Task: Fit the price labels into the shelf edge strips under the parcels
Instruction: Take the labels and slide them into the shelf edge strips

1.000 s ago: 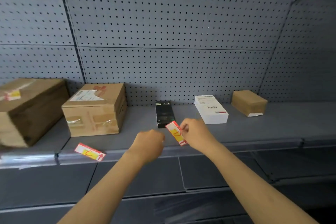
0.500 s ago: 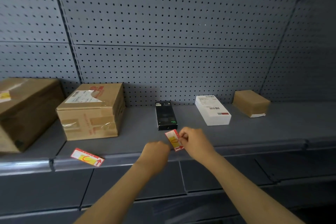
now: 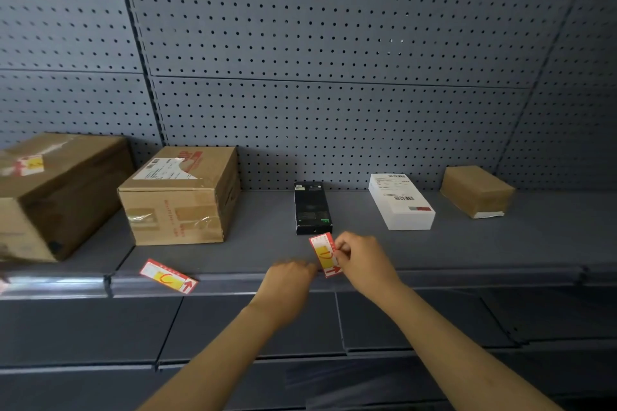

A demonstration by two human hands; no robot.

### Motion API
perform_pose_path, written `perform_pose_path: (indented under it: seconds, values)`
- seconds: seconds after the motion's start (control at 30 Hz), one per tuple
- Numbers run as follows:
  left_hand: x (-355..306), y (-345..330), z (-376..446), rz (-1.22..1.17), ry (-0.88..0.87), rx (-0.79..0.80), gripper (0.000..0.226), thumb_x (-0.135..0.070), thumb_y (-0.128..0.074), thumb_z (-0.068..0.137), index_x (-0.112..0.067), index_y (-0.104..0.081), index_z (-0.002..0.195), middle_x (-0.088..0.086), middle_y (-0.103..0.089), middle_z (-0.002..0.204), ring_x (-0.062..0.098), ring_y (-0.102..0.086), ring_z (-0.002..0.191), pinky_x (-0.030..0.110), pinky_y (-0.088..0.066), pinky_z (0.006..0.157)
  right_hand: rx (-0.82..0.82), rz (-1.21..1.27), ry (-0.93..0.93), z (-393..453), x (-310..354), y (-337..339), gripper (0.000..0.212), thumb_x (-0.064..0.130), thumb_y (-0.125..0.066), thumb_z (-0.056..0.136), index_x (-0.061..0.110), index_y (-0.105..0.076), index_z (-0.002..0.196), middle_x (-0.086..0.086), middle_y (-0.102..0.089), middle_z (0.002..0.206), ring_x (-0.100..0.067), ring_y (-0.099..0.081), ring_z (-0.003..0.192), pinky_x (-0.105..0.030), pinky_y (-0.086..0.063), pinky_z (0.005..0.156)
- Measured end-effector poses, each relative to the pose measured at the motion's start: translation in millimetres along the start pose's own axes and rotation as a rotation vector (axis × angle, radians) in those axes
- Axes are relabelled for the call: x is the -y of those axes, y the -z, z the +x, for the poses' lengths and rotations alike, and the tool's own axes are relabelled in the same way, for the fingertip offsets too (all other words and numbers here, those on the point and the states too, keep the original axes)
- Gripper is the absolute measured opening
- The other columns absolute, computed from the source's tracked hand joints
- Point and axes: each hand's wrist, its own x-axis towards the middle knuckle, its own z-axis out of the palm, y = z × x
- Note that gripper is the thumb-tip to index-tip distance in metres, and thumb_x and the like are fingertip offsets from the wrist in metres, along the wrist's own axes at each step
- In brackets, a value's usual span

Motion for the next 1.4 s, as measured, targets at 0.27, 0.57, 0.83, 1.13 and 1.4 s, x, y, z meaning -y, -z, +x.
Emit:
perform_pose_path:
  seconds: [0.27,0.57,0.83,1.13,1.4]
  values:
    - [-2,2,2,0.010,-0.013,0.026,0.039,-0.003,-0.052,0.089,-0.019,-0.057,0.125,0.006,-0.058,0.122,0.024,-0.058,0.105,0.034,-0.050,0.090,0.006,-0.005,0.002,2,-2,-1,0.006,0.015,-0.058,0.093,0.012,-0.061,0.097,-0.010,-0.071,0.105,-0.021,-0.069,0.090,-0.031,-0.059,0.074]
    - [-26,4,7,0.166,0.128,0.073,0.031,-0.007,-0.049,0.092,-0.008,-0.051,0.124,0.012,-0.055,0.122,0.024,-0.054,0.109,0.032,-0.047,0.087,0.003,0.005,0.010,0,-5,-2,0.008,0.018,-0.056,0.094,0.013,-0.062,0.098,-0.008,-0.072,0.102,-0.020,-0.069,0.087,-0.032,-0.059,0.074]
    - [-24,5,10,0.134,0.113,0.124,0.032,-0.001,-0.048,0.090,-0.007,-0.054,0.121,0.013,-0.056,0.123,0.025,-0.056,0.107,0.033,-0.048,0.087,-0.010,-0.050,0.068,-4,-1,-3,0.013,0.020,-0.052,0.096,0.013,-0.061,0.102,-0.009,-0.071,0.099,-0.021,-0.068,0.085,-0.031,-0.057,0.072]
    - [-19,11,7,0.066,0.118,0.195,0.030,-0.001,-0.046,0.092,-0.006,-0.055,0.120,0.013,-0.059,0.123,0.028,-0.060,0.108,0.033,-0.047,0.089,0.090,-0.167,0.093,0,2,-5,0.015,0.018,-0.054,0.094,0.014,-0.063,0.105,-0.010,-0.069,0.104,-0.024,-0.066,0.090,-0.030,-0.052,0.076]
    - [-9,15,2,-0.014,0.118,0.170,0.029,-0.009,-0.046,0.092,-0.011,-0.054,0.119,0.010,-0.056,0.124,0.027,-0.058,0.107,0.036,-0.047,0.088,0.165,-0.309,0.179,-2,7,-13,0.020,0.008,-0.059,0.088,0.010,-0.066,0.106,-0.013,-0.063,0.105,-0.027,-0.060,0.096,-0.034,-0.049,0.075]
